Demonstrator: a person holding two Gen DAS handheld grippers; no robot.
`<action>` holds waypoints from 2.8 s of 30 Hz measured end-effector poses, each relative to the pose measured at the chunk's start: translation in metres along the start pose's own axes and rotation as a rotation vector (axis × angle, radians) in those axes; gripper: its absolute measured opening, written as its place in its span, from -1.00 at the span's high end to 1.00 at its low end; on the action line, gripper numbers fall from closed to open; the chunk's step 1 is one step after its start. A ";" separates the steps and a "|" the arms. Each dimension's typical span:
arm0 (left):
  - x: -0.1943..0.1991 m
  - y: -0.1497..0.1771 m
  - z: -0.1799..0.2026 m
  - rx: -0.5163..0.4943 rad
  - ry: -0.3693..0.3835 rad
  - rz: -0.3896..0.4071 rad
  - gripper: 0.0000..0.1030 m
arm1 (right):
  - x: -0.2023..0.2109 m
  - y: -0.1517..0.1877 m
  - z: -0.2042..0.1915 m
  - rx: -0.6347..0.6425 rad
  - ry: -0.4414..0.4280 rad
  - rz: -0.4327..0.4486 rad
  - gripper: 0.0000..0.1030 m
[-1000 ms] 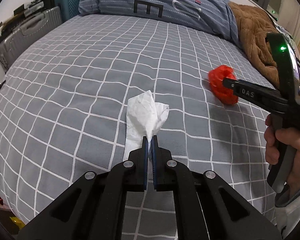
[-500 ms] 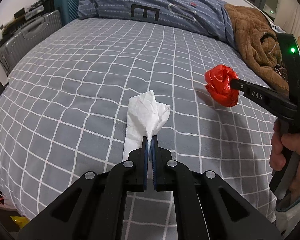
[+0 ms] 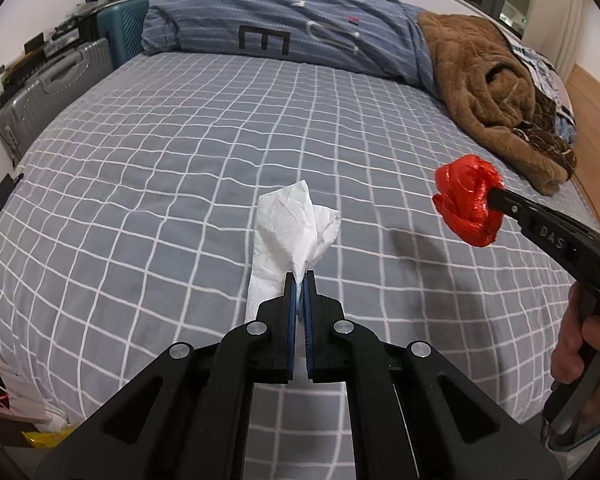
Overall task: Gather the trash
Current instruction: 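Lift the white paper and red bag and carry them down to the bin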
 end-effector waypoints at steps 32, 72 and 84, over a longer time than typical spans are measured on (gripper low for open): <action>0.088 0.096 0.064 -0.084 0.059 -0.033 0.94 | 0.159 0.116 0.022 -0.068 0.037 -0.026 0.81; 0.139 0.205 0.065 -0.117 0.112 -0.070 0.94 | 0.220 0.250 -0.024 -0.090 0.013 -0.115 0.81; 0.107 0.257 0.050 -0.135 0.077 -0.153 0.94 | 0.193 0.304 -0.043 -0.098 -0.016 -0.209 0.81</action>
Point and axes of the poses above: each gripper's, at about its wrist camera, not at the fingertips, and x roughly against the way its jaws point, z to its right, y to its underside, the point moved 10 cm from there along -x, roughly the way its jaws point, and after that the axes turned 12 degrees about x, right-handed, at the moved point
